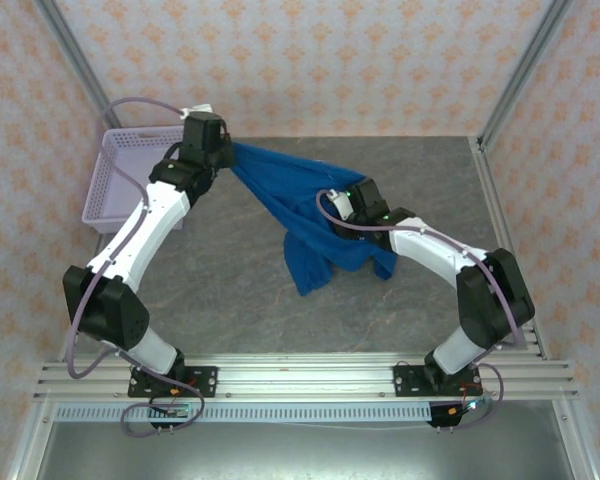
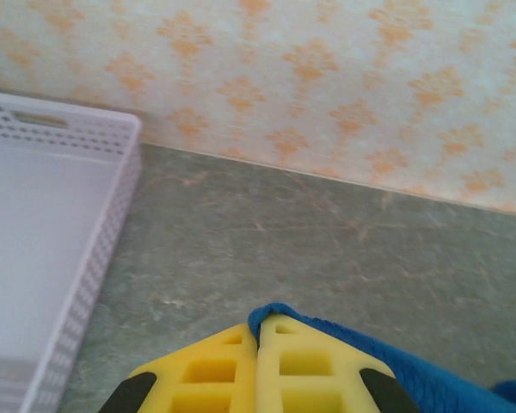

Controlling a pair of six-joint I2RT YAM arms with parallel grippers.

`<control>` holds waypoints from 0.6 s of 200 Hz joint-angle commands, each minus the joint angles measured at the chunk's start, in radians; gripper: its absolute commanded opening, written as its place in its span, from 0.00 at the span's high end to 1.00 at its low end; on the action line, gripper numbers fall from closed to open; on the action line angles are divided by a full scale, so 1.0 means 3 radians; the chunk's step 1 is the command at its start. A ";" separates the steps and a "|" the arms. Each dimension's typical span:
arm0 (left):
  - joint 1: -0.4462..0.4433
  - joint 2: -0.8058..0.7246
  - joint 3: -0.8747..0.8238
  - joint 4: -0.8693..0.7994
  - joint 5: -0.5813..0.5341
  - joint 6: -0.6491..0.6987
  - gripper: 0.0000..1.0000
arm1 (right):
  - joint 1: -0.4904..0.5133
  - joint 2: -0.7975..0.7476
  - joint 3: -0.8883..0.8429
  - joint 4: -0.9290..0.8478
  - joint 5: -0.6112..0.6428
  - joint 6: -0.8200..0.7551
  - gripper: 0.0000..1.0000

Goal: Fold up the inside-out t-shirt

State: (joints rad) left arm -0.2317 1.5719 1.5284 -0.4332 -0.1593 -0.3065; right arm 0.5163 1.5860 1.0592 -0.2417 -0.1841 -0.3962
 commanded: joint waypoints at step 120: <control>0.0155 0.0644 -0.0601 0.0241 0.0182 -0.0404 1.00 | -0.0024 -0.1221 0.0077 0.0619 -0.0681 0.0434 1.00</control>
State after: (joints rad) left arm -0.2287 1.7535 1.3773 -0.4065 -0.0784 -0.3721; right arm 0.5159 1.3029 1.0492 -0.0612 -0.3771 -0.2813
